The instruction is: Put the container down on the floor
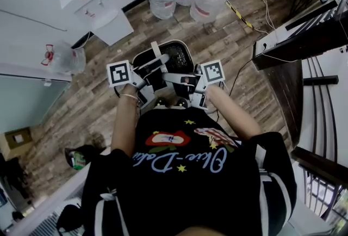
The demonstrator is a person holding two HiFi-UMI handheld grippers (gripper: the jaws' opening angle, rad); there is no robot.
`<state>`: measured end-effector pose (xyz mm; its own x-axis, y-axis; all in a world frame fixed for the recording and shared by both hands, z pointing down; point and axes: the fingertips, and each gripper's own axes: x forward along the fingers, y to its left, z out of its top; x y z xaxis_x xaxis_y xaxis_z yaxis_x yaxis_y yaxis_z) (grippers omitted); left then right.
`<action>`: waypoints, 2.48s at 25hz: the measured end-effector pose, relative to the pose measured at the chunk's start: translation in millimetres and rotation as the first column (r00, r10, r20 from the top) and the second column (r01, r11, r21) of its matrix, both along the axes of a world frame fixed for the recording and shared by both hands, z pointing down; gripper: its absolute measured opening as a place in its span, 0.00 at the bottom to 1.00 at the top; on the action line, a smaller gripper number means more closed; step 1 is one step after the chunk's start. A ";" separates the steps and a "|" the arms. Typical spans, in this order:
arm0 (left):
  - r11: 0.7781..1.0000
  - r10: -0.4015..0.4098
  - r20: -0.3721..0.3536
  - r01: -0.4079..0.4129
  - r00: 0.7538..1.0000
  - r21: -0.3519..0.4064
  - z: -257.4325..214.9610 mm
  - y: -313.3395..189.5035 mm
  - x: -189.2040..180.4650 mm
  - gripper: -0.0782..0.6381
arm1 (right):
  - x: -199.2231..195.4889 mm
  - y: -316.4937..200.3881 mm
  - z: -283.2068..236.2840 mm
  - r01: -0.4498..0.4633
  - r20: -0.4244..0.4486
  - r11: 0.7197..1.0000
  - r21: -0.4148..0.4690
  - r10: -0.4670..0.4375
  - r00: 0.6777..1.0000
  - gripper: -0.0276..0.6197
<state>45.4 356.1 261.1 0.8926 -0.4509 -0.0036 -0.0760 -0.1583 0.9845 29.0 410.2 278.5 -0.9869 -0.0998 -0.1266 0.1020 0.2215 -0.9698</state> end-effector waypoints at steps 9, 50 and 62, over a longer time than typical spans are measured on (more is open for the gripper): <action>1.000 -0.019 -0.003 0.019 1.000 0.019 0.2 -0.7 13.5 0.19 | 13.7 0.7 -1.6 0.005 0.005 1.000 0.020 -0.005 1.000 0.21; 0.999 0.020 -0.063 -0.022 0.998 -0.030 11.2 -204.2 -57.6 0.19 | -55.8 -204.4 14.4 -0.072 -0.093 0.997 -0.003 0.071 0.993 0.20; 0.998 0.048 -0.093 -0.052 0.995 -0.040 23.5 -245.0 -80.5 0.19 | -80.5 -244.9 25.4 -0.106 -0.119 0.994 -0.009 0.104 0.987 0.20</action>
